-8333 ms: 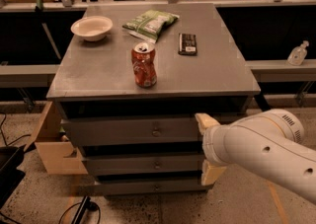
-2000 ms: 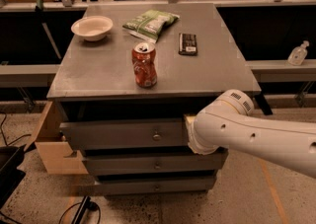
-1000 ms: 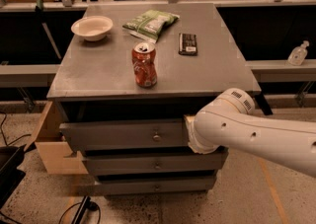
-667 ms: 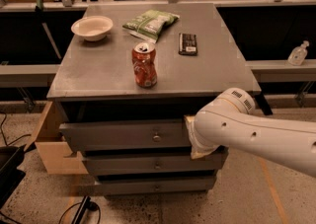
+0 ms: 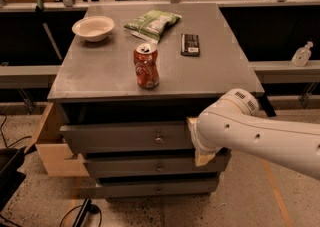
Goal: Open top drawer
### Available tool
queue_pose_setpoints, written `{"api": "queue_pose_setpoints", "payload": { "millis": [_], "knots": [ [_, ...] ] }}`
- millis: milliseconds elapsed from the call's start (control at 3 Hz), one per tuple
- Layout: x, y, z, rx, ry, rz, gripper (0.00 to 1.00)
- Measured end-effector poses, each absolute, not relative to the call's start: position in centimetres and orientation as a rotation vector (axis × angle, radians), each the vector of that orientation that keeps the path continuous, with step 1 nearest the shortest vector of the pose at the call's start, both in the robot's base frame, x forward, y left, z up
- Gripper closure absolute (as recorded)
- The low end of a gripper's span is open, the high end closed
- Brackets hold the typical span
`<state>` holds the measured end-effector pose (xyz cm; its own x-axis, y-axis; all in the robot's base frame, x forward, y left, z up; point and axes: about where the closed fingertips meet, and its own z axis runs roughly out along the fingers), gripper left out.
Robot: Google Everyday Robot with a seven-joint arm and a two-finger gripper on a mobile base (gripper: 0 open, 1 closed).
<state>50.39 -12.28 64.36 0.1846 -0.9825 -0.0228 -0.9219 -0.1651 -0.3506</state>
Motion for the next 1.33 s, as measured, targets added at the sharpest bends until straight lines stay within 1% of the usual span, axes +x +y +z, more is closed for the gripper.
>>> {"api": "queue_pose_setpoints", "payload": {
  "millis": [333,667,1000,1333],
  "knots": [
    [50.38,-12.29,64.60,-2.179,1.815,-0.304,0.60],
    [50.39,-12.29,64.98,-2.179,1.815,-0.304,0.91],
    [50.38,-12.29,65.03,-2.179,1.815,-0.304,1.00],
    [50.38,-12.29,65.46,-2.179,1.815,-0.304,1.00]
  ]
}}
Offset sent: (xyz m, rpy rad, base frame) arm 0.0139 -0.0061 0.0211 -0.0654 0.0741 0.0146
